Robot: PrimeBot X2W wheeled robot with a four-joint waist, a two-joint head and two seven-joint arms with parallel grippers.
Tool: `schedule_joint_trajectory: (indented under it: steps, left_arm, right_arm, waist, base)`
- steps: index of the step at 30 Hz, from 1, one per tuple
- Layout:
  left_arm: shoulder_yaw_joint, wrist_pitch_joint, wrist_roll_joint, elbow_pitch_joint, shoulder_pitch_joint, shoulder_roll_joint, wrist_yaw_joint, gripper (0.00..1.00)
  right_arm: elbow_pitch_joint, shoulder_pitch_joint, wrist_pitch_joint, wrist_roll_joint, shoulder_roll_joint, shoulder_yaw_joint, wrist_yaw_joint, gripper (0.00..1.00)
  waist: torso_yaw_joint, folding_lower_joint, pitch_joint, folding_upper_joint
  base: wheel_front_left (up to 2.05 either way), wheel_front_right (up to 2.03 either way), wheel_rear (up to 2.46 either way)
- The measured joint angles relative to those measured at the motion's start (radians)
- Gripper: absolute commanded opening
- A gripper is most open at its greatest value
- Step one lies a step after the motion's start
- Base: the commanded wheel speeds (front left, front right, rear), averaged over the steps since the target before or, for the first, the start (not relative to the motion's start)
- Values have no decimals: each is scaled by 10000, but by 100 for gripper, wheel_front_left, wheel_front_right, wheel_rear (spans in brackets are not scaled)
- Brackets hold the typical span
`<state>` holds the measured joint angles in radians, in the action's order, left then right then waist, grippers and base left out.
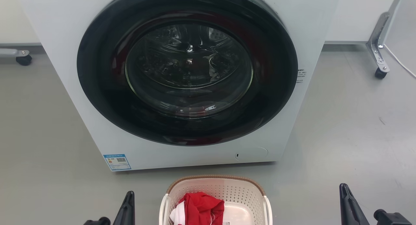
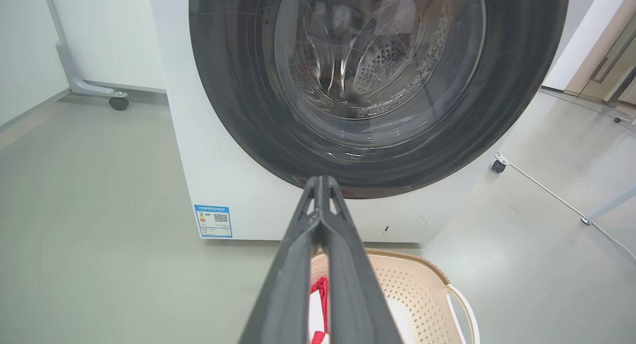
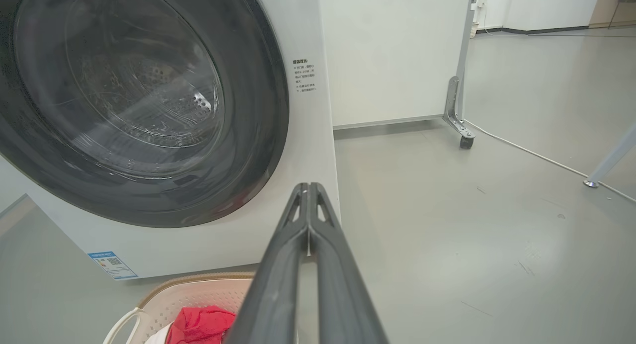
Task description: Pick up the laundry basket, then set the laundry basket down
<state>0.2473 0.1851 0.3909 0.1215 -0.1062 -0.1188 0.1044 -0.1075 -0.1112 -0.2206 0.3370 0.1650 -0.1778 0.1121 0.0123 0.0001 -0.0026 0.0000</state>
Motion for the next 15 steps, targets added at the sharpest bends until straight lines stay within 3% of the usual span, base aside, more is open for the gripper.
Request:
schedule_joint_trajectory:
  steps: [15]
  left_arm:
    - [-535, -529, 2004, 257, 216, 127, -351, 0]
  right_arm:
    - [-293, 244, 571, 2109, -201, 499, -378, 0]
  waist:
    - [-20, 0, 7, 0]
  base:
    - [0, 0, 0]
